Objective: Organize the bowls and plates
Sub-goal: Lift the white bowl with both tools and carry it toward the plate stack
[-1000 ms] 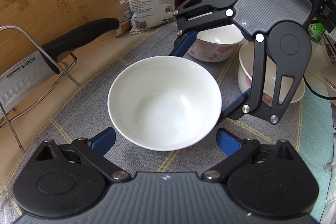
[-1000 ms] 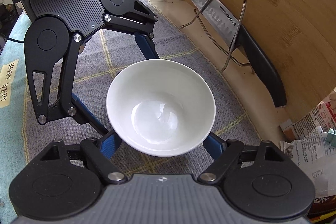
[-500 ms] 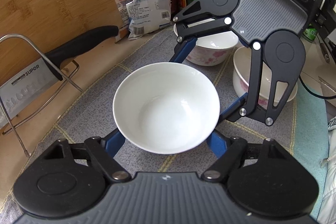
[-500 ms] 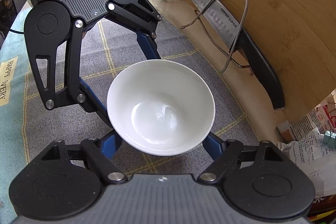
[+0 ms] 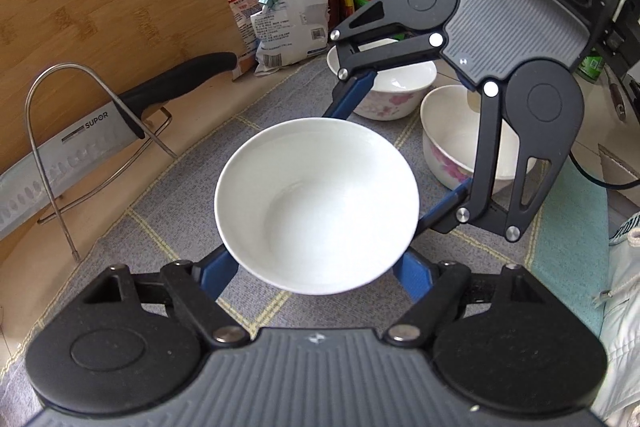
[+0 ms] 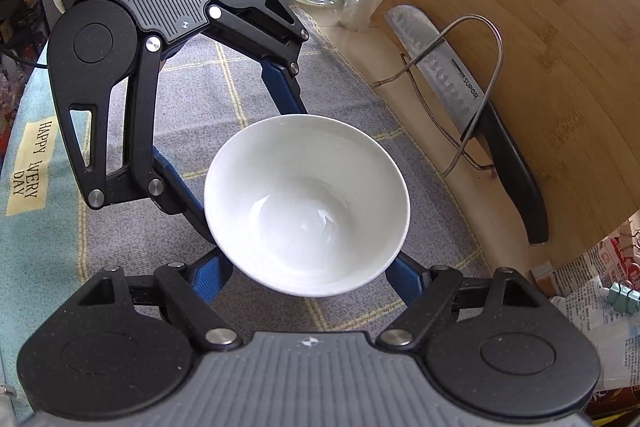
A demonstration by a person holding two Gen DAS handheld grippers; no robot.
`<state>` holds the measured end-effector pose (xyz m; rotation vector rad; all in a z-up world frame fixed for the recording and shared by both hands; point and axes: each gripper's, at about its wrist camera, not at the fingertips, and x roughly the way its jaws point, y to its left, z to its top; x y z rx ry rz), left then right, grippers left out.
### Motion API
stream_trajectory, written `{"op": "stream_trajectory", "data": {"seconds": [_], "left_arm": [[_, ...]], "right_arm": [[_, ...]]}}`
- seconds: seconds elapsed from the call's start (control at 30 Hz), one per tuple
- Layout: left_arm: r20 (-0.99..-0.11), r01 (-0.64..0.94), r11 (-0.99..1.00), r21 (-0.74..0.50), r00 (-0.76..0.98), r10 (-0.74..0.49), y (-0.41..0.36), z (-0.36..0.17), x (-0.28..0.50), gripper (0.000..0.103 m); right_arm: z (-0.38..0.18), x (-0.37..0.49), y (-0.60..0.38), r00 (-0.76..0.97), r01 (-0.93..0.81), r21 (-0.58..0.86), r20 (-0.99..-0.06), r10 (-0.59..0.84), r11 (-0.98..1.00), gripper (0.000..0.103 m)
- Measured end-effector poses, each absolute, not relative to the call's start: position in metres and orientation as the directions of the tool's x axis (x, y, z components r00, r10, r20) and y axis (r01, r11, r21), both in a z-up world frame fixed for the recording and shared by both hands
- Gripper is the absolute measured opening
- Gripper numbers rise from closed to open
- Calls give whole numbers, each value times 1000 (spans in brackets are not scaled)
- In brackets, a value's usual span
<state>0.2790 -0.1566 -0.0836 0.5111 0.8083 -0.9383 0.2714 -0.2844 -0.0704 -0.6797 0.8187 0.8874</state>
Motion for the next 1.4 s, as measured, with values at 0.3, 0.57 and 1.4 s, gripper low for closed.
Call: {"op": "stream_trajectory", "data": {"seconds": [0.3, 0.57, 1.4], "left_arm": [[-797, 828, 560, 39, 364, -482, -122, -74, 240, 83], [-804, 818, 574, 49, 373, -464, -79, -70, 215, 83], [-816, 794, 606, 55, 385, -431, 3, -77, 198, 83]], "right_arm": [[-61, 243, -248, 350, -893, -162, -836, 423, 420, 86], [-58, 220, -198, 347, -897, -166, -837, 422, 409, 86], [-78, 222, -108, 322, -905, -160, -862, 391, 394, 86]]}}
